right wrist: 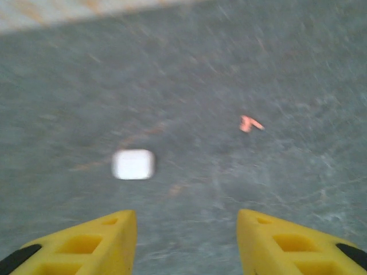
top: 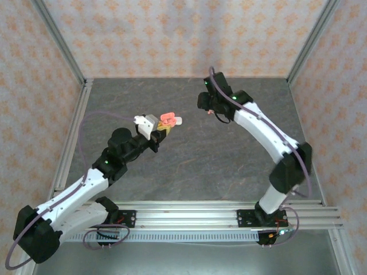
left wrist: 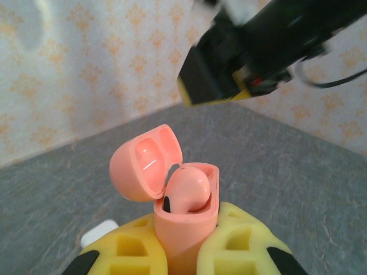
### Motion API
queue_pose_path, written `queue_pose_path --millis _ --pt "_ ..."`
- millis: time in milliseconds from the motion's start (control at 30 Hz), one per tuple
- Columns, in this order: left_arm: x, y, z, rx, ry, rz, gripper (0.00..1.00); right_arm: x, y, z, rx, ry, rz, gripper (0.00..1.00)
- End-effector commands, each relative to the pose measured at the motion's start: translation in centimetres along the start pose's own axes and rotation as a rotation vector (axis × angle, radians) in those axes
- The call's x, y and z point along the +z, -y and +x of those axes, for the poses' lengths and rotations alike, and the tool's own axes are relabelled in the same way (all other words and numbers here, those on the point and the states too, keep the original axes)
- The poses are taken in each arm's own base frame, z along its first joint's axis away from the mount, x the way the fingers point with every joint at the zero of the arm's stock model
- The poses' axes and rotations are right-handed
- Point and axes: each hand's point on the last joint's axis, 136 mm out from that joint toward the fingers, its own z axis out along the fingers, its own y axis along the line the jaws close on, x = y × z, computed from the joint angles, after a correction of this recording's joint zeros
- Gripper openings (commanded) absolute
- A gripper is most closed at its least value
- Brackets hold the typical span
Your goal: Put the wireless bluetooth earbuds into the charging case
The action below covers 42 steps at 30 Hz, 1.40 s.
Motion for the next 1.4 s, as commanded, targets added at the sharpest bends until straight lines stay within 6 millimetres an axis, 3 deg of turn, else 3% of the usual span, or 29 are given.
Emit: queue_pose_path --millis 0,167,267,500,867,1100,1367 --pt "-1.1 -0.2 1.7 0.015 -0.048 -0.013 0.0 4.0 2.2 1.9 -0.095 -0.134 0.088 0.46" --pt "-1.7 -0.2 2.5 0.01 -0.06 -0.023 0.0 11.1 3.4 1.9 -0.051 -0.233 0.084 0.42" --pt "-1.7 -0.2 2.9 0.006 -0.075 -0.02 0.0 14.3 4.6 1.9 -0.061 -0.28 0.129 0.44" --pt "-1.1 -0.6 3.8 0.003 -0.107 -0.033 0.0 18.6 6.2 1.6 -0.169 -0.326 0.237 0.47" --pt "0.4 -0.4 4.4 0.011 -0.149 -0.009 0.0 20.7 8.5 3.4 -0.187 -0.409 0.285 0.42" --pt "0.9 0.0 4.5 0.005 -0.169 0.018 0.0 20.6 8.4 4.7 -0.176 -0.455 0.259 0.35" --pt "0.1 0.1 4.2 0.001 -0.16 0.016 0.0 20.7 7.9 5.1 -0.159 -0.475 0.221 0.29"
